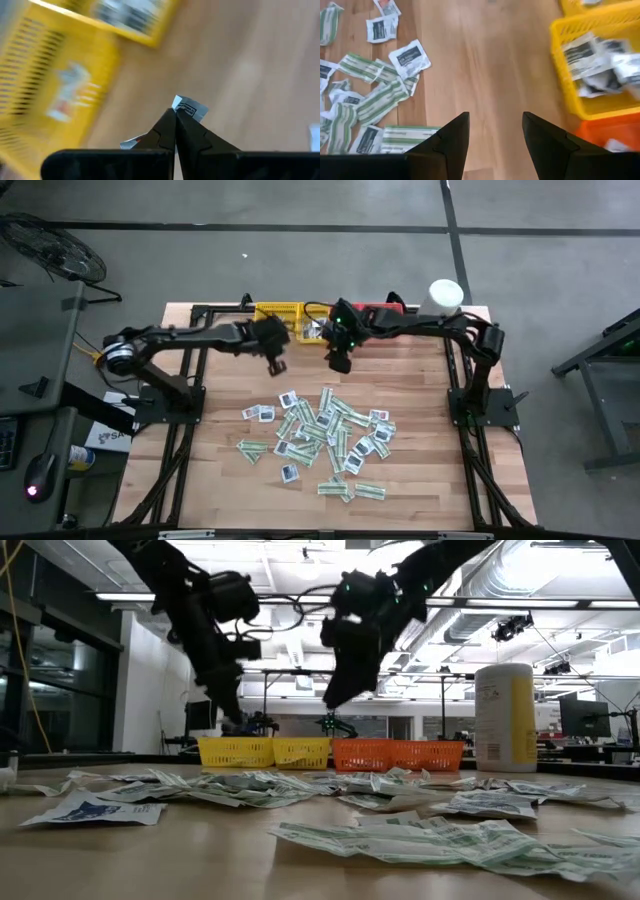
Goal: Pick & Place First Aid Supplies
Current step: Put the orange packet into the left yellow bin
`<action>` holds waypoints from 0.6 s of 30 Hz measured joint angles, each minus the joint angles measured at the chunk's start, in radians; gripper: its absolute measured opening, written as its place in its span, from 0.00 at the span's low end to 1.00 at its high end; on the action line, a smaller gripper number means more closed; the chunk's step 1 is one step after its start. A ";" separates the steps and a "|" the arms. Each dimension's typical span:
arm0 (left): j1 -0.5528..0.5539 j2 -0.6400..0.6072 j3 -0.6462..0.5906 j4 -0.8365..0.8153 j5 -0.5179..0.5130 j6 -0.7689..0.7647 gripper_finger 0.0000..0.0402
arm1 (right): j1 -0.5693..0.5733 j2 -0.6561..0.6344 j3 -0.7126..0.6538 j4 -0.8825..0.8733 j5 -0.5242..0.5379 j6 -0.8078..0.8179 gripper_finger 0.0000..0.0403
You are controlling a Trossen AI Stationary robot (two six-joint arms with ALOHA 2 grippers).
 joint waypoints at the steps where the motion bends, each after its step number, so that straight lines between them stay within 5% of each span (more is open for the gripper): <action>1: 0.025 -0.006 0.007 0.007 0.001 -0.012 0.00 | 0.000 0.001 -0.026 0.036 -0.005 0.011 0.44; 10: 0.242 0.001 0.041 0.153 0.134 -0.203 0.00 | 0.045 0.001 -0.185 0.333 0.016 0.077 0.44; 18: 0.338 0.081 0.041 0.196 0.203 -0.392 0.00 | 0.122 -0.001 -0.187 0.356 0.046 0.050 0.44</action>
